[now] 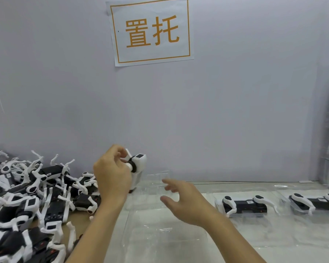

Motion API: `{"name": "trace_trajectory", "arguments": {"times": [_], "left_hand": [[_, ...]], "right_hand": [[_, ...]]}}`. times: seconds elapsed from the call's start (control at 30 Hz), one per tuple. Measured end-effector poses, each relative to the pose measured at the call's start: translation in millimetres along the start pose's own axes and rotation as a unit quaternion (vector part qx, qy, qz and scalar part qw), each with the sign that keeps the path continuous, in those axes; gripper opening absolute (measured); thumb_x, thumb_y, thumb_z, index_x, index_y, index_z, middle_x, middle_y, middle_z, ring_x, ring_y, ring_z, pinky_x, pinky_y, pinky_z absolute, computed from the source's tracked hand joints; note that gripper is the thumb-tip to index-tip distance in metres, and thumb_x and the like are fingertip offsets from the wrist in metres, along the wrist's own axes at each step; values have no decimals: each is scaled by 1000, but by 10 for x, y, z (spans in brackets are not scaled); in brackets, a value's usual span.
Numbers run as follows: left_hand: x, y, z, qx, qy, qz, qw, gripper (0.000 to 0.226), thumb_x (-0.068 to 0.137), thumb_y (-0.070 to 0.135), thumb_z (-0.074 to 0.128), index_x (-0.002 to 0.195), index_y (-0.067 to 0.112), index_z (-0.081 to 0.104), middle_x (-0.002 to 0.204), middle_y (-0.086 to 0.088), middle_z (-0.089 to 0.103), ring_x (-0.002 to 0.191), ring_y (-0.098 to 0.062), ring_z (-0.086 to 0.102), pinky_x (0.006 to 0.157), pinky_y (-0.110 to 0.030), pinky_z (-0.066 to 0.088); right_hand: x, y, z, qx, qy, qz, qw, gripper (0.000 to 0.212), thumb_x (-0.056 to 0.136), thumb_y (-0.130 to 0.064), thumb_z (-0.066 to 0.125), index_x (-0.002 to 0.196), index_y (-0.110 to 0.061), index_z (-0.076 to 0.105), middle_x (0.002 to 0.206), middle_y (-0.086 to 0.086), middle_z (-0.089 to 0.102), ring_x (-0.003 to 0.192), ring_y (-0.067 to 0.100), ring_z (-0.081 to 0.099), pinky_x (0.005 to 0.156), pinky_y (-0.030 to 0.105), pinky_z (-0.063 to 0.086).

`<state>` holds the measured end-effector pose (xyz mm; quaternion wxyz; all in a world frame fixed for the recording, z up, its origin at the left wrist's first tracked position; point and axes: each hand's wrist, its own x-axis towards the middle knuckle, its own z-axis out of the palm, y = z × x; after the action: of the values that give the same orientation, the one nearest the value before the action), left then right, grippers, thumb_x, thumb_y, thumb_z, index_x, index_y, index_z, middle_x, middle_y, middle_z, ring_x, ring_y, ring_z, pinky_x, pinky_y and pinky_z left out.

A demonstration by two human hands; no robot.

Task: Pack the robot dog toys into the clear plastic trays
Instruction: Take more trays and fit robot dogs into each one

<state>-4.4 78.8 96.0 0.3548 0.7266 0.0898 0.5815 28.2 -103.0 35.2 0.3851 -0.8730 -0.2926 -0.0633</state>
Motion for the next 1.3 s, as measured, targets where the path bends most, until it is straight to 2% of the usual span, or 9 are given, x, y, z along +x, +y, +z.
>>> {"name": "trace_trajectory", "arguments": {"times": [0.1,0.2,0.33,0.5,0.63,0.77,1.07,1.17,1.3], "left_hand": [[-123,130,148,-182,-66,-141,971,50,89,-14,43,60,20,64,70,0,66,68,-21,66,62,-27,53],[-233,221,249,-336,-103,-274,895,54,94,-12,43,56,19,66,75,-8,67,68,-14,69,61,-23,57],[-311,215,283,-413,-171,-368,815,27,87,-16,49,87,5,65,79,-14,68,73,-22,70,64,-31,59],[-315,143,224,-264,-282,-212,898,54,86,-7,53,115,37,62,122,5,62,109,-18,62,81,-37,56],[-240,117,124,-269,-381,-183,866,37,91,12,62,108,45,67,108,7,73,93,-15,69,76,-35,51],[-183,35,76,-224,-373,-136,890,26,94,16,65,104,39,67,101,4,75,84,-14,71,67,-29,50],[-144,-25,93,-257,-397,-211,855,13,97,20,61,108,21,68,97,-4,75,84,-24,72,68,-31,56],[-95,-153,87,-112,-421,-198,878,16,99,17,51,107,23,65,97,-1,73,88,-20,65,74,-30,52],[-79,-351,-33,142,-606,-116,774,27,93,13,51,114,28,59,116,7,60,101,-12,59,77,-19,46]], "right_hand": [[-16,-167,74,87,8,-55,995,85,79,-58,69,146,-56,17,133,-38,43,119,-15,43,96,12,41],[6,-214,131,99,108,-61,987,90,76,-55,74,148,-46,20,132,-20,45,119,-1,46,95,28,47],[36,-140,3,57,264,-56,961,51,86,-32,74,129,-30,48,108,-14,59,95,8,57,79,30,50],[29,-52,-175,170,182,-21,968,37,83,-16,78,105,-31,53,96,-14,67,80,0,63,65,12,47],[8,-19,-326,199,146,-20,969,30,82,-13,78,99,-33,64,90,-17,70,82,2,64,66,11,47],[-8,-34,-368,193,124,-26,973,25,85,-16,75,101,-33,67,92,-16,70,85,4,64,68,9,47],[16,-36,-216,103,112,-3,988,33,79,-16,79,101,-30,59,88,-13,63,73,-4,58,61,9,44],[24,17,-319,110,142,26,983,24,80,-16,77,96,-26,63,83,-8,63,65,-3,55,56,10,41],[-13,32,-426,126,140,50,981,19,79,-17,77,93,-26,68,86,-6,63,77,11,60,59,24,46]]}}
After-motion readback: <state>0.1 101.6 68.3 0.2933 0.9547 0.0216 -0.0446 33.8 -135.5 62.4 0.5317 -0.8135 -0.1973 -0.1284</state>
